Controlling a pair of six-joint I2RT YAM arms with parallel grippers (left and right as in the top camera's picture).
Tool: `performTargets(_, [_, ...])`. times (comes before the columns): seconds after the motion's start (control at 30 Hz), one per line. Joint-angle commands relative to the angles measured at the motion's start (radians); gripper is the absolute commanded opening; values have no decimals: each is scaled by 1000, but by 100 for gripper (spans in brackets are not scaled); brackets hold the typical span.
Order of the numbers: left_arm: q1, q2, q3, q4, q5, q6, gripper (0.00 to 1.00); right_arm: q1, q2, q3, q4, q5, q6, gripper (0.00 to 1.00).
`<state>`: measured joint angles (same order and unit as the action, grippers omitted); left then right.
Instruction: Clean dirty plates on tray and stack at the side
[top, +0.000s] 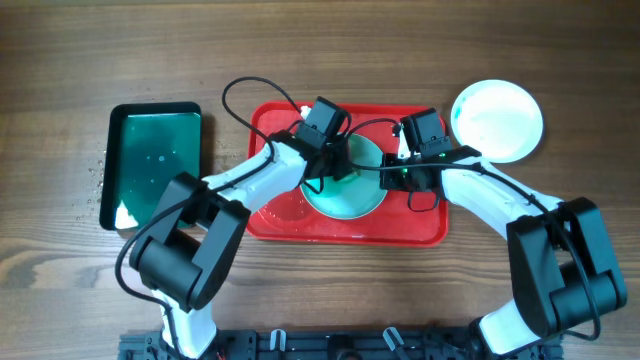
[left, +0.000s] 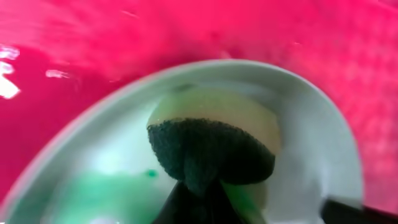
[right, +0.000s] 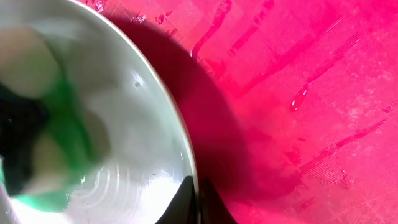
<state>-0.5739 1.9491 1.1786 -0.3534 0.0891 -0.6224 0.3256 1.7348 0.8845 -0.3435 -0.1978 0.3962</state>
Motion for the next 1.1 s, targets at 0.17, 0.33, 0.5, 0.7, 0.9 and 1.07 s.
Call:
performTargets(0.17, [75,-53,-9,-109,-395,18,4,-3,9,-4,-9,18,-4,4])
performTargets(0.33, [75,-163,-9,-108,-446,16,4,-3,9,-4,-8,18,-12,4])
performTargets(0.5, [104,-320,-9,-159,-446,16,4,-3,1,4,8,-77,-18,4])
performTargets(0.7, [288,-514,-9,-303,-446,12,4,-3,-34,40,6,-88,-56,4])
performTargets(0.9, [553,-603,-10,-444,-435,-52,4,-3,-100,89,-11,-38,-112,4])
performTargets(1.07, [687,-582,-13,-516,-377,-93,4,7,-174,195,-114,63,-181,4])
